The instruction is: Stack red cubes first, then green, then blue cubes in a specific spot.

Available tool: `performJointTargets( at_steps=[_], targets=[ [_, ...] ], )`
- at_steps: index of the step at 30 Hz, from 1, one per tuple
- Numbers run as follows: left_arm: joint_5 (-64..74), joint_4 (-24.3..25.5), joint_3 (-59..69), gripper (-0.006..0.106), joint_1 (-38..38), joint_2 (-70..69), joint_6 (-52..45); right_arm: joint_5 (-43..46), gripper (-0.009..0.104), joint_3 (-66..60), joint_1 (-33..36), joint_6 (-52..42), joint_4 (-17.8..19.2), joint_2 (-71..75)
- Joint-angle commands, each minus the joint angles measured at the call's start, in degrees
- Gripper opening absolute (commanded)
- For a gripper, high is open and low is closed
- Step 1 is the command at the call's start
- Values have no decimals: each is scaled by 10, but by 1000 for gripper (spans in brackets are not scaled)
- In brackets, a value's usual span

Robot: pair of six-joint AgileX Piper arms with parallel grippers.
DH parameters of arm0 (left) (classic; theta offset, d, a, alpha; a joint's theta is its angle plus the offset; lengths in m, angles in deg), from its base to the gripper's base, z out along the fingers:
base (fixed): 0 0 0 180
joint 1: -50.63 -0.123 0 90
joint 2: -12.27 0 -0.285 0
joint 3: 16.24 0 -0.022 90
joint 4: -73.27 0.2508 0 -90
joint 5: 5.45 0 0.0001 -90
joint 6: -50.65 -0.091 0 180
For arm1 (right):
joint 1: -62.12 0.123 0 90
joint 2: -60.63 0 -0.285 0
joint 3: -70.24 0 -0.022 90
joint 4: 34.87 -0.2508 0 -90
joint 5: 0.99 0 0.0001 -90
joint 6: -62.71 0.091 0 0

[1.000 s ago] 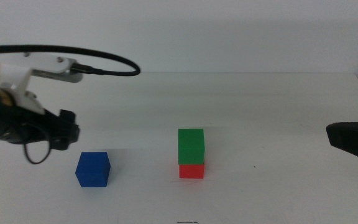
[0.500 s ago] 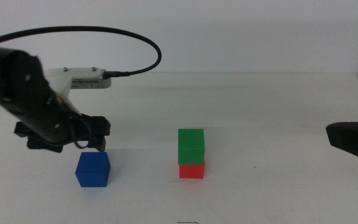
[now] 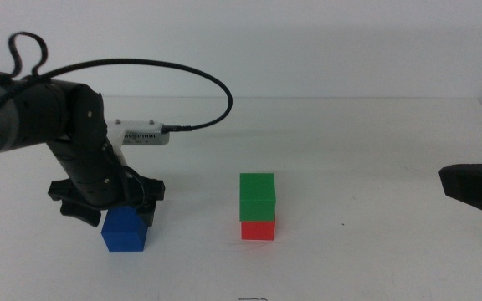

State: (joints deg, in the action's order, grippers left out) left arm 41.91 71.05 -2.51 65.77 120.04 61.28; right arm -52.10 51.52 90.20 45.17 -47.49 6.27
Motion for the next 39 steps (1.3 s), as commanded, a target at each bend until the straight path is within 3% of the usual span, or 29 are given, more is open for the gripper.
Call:
performJointTargets(
  at_steps=[1, 6, 9, 22, 26, 34, 39],
  targets=[
    [-10, -9, -18, 93, 2, -12, 4, 39, 68, 14, -4, -3, -2, 3],
    [-14, -11, -18, 90, 2, 2, 1, 39, 68, 14, -4, -3, -2, 3],
    [-18, -11, -18, 81, 2, 8, -2, 39, 68, 14, -4, -3, -2, 3],
    [55, -30, -44, 15, 1, -16, 33, 39, 68, 14, -4, -3, -2, 3],
    [133, -18, -109, 1, 18, -45, 69, 39, 68, 14, -4, -3, -2, 3],
    [216, 46, -302, -1, 147, -38, 217, 40, 68, 14, -4, -3, -1, 3],
    [283, 73, -409, -1, 210, 25, 239, 40, 68, 14, -4, -3, -1, 3]
  ],
)
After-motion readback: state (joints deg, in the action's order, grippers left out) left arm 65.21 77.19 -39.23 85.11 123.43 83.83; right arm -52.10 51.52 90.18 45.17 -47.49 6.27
